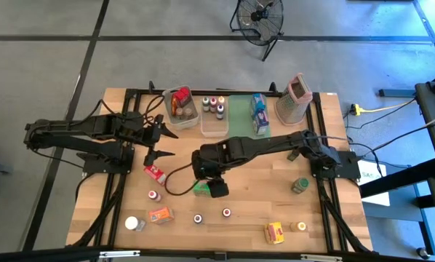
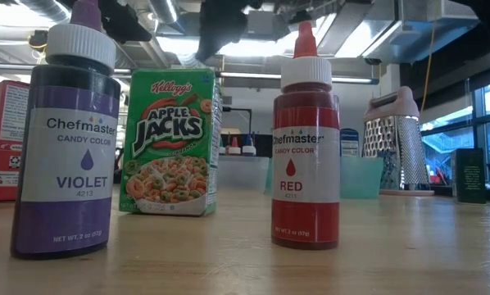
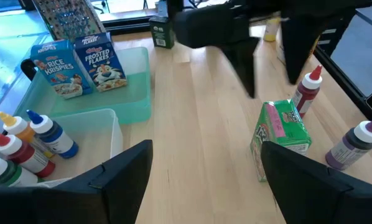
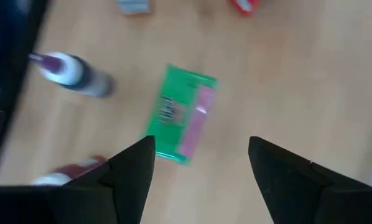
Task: Pick & Place Kitchen Items
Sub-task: Put the green cereal box into the green bin
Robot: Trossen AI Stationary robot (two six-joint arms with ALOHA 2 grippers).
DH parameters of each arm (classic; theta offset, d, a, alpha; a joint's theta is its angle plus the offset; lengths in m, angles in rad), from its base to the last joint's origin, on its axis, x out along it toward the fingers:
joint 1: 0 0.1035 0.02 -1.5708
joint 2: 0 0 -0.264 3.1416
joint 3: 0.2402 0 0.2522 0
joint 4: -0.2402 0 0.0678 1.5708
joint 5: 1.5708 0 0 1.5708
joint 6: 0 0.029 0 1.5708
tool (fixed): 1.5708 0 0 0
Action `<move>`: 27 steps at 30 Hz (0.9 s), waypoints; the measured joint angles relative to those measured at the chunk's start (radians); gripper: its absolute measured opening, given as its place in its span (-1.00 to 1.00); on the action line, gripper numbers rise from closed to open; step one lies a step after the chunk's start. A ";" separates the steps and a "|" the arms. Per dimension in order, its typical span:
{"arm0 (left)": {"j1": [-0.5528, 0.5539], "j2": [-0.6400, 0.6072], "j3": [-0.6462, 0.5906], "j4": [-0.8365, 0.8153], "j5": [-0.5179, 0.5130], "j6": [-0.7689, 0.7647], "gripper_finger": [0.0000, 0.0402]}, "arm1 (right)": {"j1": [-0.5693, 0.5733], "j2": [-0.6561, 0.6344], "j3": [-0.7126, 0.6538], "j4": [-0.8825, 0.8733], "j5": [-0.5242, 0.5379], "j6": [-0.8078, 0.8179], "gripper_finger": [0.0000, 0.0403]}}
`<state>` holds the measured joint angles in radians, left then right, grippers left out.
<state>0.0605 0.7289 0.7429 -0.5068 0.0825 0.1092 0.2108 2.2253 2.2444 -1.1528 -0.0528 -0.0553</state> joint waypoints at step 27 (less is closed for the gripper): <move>0.000 -0.005 0.000 -0.102 0.001 0.036 0.47 | 0.011 0.067 0.000 0.055 -0.015 0.119 0.30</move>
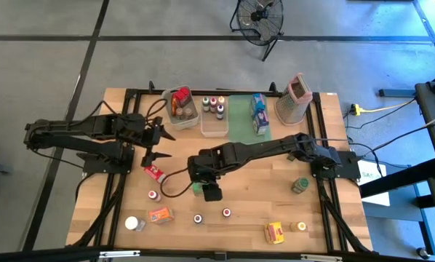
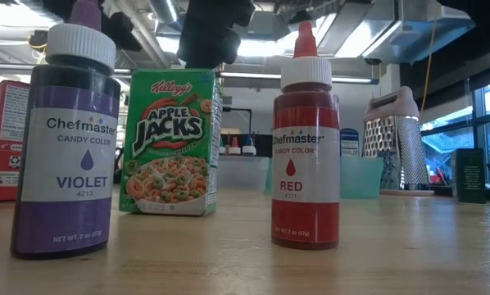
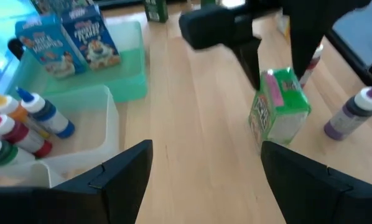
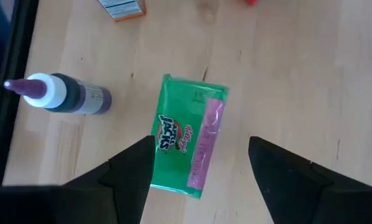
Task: Pick & Place Kitchen Items
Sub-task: Put the green cereal box into the green bin
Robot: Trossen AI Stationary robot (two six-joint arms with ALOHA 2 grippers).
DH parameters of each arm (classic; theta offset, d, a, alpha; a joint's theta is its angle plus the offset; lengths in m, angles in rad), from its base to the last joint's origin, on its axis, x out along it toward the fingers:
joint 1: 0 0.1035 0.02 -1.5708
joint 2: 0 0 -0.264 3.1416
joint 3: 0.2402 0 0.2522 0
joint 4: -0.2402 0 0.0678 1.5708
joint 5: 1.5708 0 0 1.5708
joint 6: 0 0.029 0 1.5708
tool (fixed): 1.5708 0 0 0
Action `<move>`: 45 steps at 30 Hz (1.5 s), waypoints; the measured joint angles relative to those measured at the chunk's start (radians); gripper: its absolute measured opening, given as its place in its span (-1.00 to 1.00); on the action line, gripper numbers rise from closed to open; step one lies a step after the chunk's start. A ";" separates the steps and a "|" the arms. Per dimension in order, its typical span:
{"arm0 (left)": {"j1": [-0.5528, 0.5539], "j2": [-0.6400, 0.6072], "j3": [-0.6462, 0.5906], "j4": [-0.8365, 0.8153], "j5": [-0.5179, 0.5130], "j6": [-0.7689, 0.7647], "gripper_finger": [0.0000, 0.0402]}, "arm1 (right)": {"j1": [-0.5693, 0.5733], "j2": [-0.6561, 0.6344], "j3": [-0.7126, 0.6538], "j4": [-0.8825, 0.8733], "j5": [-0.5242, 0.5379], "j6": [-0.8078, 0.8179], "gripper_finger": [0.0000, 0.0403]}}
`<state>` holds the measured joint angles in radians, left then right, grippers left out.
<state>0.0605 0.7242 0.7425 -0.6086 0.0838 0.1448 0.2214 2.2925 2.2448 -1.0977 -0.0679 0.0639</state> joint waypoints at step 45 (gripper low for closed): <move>0.000 0.000 0.000 -0.041 -0.005 0.016 0.47 | 0.033 0.029 0.000 -0.002 0.118 0.131 0.68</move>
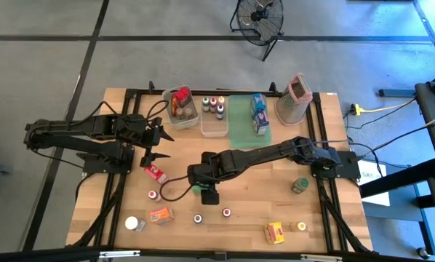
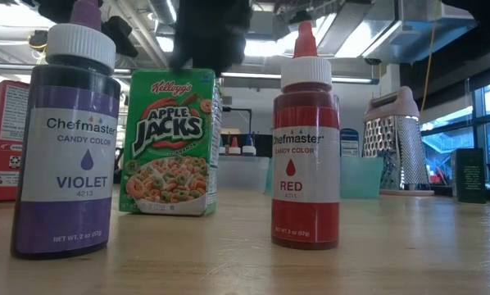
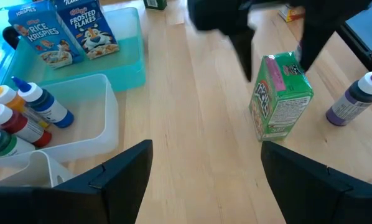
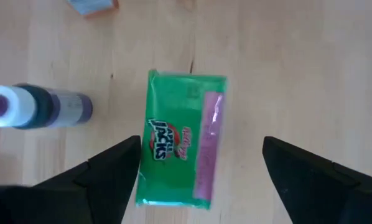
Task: Pick & Place Kitchen Items
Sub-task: Put the green cereal box into the green bin
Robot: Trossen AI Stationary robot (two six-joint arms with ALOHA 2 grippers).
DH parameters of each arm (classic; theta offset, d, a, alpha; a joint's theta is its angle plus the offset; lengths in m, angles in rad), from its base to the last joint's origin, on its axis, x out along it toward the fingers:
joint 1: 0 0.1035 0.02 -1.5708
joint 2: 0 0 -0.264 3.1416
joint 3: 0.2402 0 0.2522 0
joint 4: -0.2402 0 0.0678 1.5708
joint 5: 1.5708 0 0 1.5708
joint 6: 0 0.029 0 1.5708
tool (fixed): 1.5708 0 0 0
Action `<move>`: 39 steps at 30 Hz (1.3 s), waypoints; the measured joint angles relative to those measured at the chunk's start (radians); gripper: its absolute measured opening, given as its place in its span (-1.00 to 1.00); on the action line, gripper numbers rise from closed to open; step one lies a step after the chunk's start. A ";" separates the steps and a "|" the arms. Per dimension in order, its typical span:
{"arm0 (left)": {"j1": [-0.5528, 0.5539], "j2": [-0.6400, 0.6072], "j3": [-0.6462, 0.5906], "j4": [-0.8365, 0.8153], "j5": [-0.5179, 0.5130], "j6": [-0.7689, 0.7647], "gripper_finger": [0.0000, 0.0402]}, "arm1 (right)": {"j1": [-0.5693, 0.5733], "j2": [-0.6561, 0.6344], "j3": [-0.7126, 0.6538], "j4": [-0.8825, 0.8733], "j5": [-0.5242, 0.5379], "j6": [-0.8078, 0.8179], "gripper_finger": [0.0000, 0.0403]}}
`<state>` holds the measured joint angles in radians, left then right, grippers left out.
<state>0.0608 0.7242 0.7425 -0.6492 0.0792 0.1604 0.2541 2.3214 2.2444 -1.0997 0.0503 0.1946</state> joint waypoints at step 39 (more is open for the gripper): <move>0.000 0.000 0.000 -0.006 0.005 -0.017 0.47 | -0.036 0.029 0.003 -0.087 -0.078 -0.132 -0.52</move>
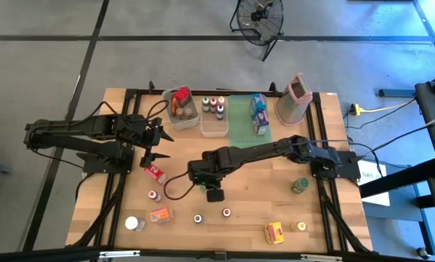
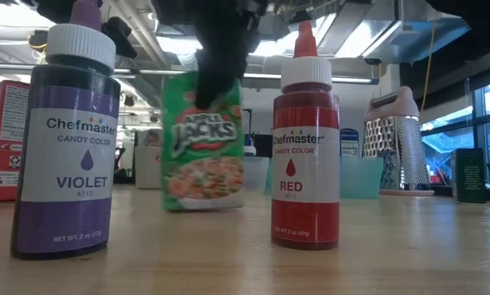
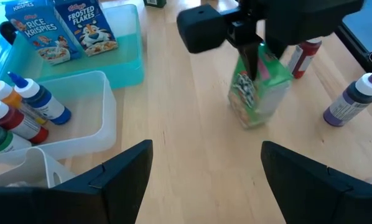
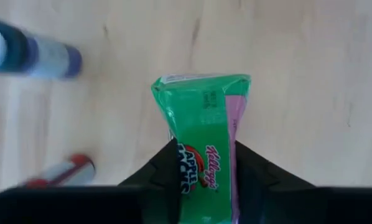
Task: Pick & Place Kitchen Items
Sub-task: Put the green cereal box into the green bin
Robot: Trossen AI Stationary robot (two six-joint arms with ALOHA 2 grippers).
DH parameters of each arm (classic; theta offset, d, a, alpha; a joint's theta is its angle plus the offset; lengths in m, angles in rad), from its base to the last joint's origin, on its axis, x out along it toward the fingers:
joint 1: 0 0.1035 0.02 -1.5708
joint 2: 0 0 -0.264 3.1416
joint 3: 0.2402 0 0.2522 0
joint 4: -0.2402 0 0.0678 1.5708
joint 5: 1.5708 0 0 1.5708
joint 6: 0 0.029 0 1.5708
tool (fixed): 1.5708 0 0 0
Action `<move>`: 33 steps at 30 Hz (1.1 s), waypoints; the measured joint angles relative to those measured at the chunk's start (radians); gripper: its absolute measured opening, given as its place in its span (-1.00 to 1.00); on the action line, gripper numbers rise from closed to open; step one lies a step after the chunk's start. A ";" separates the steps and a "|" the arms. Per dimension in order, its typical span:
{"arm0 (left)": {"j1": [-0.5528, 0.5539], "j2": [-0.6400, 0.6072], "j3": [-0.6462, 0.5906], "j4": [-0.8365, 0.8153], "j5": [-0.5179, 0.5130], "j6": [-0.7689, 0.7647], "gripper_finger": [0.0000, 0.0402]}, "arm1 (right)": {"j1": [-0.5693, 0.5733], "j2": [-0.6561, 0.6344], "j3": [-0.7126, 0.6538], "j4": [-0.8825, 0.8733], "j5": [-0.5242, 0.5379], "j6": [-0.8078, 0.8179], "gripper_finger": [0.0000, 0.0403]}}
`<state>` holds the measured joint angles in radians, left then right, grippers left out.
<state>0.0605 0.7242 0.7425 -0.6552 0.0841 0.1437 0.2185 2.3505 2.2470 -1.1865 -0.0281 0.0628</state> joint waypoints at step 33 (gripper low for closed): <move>0.000 0.000 0.000 -0.002 -0.004 -0.062 0.47 | -0.381 -0.283 0.094 -0.352 0.518 0.670 -0.55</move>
<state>0.0608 0.7242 0.7425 -0.6575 0.0799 0.0821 -0.1627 2.0672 2.3407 -1.5389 0.4899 0.7330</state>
